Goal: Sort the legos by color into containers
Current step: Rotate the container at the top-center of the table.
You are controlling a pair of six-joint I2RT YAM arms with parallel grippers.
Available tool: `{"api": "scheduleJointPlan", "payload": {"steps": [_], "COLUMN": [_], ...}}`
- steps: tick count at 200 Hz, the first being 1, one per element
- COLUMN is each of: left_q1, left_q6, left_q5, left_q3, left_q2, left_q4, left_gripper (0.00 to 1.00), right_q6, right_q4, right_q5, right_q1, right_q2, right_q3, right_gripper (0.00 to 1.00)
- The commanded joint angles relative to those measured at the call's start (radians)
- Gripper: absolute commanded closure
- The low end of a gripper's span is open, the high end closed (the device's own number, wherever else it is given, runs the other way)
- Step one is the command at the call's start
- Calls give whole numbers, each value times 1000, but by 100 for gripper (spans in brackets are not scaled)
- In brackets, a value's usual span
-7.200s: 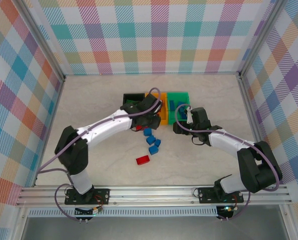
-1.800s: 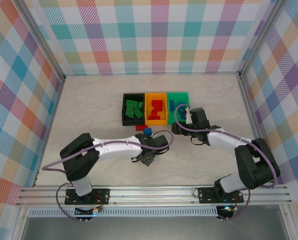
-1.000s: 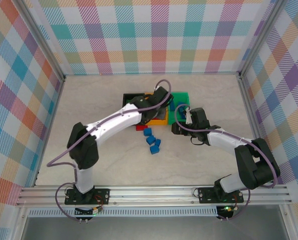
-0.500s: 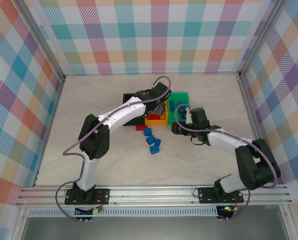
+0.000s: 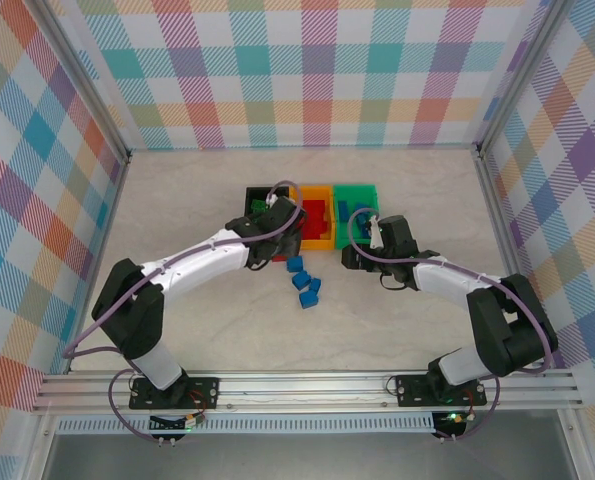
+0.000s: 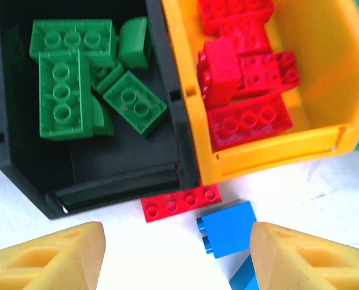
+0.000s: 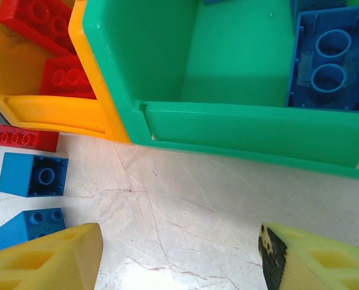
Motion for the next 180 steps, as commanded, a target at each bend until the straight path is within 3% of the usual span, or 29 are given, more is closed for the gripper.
{"api": "scheduleJointPlan", "payload": {"steps": [1,43,153,180], "left_q1": [-3,17,116,115], "left_q6": [-76,-129,-30,-29], "left_q5": [5,-13,73,101], "left_q3": [-47,-37,281,267], "left_q2": [0,101,356,360], "left_q4": [21,-26,-101,-87], "left_gripper": [38,43,42,41], "right_q6": [6,9,11,10], "right_q4": [11,11,10,10], "right_q5": [-5,-11,-9,-6], "right_q1": [6,7,6,6], "right_q2": [3,-1,-19,-22], "right_q3": [28,26,17,16], "right_gripper": [30,31,30,30]}}
